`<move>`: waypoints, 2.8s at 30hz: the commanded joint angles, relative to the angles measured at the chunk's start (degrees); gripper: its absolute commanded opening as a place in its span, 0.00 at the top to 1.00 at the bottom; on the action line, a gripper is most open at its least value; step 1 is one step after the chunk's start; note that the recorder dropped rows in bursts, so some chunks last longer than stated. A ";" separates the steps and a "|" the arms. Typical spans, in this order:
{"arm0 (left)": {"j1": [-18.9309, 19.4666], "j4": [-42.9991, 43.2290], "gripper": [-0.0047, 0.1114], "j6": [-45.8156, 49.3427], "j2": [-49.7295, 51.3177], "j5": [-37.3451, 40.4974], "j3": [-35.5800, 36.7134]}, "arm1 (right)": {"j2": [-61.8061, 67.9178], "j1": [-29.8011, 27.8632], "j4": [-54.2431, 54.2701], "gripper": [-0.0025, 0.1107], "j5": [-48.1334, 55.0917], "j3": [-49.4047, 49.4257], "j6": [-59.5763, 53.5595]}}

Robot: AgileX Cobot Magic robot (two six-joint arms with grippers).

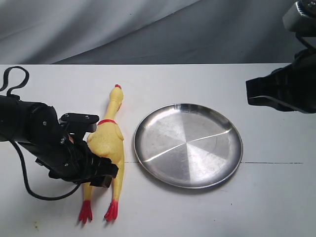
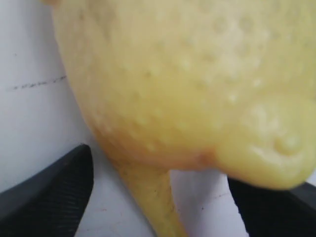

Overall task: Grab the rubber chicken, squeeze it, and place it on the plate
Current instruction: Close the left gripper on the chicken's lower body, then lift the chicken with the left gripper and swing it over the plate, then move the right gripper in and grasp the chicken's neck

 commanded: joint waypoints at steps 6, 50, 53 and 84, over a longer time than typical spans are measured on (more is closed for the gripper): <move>-0.34 6.23 0.39 -6.27 3.87 3.79 -0.21 | 0.03 0.10 0.07 0.98 0.37 -0.27 -0.63; -0.34 -9.70 0.96 18.38 -21.42 10.43 -14.26 | 5.79 -0.04 1.26 0.98 -3.07 0.13 10.38; -0.34 -16.43 0.96 26.66 -17.36 11.06 -16.14 | 9.37 -0.17 5.07 0.98 -3.32 0.13 9.67; -0.34 -31.21 0.96 46.91 -4.24 20.32 -26.89 | 33.64 -20.51 73.95 0.18 29.94 0.13 -39.76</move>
